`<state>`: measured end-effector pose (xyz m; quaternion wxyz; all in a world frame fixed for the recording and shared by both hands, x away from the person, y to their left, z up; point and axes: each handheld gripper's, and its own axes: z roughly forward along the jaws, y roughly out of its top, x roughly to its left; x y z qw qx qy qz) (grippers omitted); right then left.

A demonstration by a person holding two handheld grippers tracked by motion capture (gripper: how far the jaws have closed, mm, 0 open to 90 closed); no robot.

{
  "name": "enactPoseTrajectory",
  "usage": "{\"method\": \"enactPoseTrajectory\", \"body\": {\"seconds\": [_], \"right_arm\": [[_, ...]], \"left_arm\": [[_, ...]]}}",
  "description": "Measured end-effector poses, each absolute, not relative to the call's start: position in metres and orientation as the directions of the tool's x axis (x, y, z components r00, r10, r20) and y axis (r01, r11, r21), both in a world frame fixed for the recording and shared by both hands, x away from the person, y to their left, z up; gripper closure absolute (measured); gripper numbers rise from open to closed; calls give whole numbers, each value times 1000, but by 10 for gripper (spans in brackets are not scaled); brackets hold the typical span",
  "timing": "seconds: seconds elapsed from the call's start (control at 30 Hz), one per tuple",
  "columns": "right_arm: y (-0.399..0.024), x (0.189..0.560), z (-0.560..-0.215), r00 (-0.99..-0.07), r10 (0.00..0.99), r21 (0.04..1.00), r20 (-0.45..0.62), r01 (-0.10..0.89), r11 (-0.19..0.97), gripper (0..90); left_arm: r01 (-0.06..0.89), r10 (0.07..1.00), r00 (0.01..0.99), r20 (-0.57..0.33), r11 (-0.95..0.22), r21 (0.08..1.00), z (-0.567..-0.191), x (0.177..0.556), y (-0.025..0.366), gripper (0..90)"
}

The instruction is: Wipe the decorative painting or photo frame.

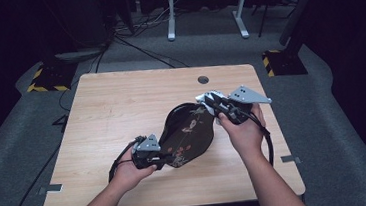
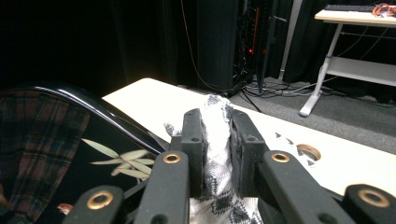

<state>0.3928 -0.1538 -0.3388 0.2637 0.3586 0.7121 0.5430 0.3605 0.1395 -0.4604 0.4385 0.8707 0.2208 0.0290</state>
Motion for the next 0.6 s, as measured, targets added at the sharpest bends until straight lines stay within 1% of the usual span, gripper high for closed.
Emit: {"method": "enactPoseTrajectory", "body": {"seconds": [0.6], "right_arm": [[-169,393,-347,-563,826,957,6,242,158,789]], "left_arm": [[364,413,899,-148,-517,775,-461,361,140,791]]}}
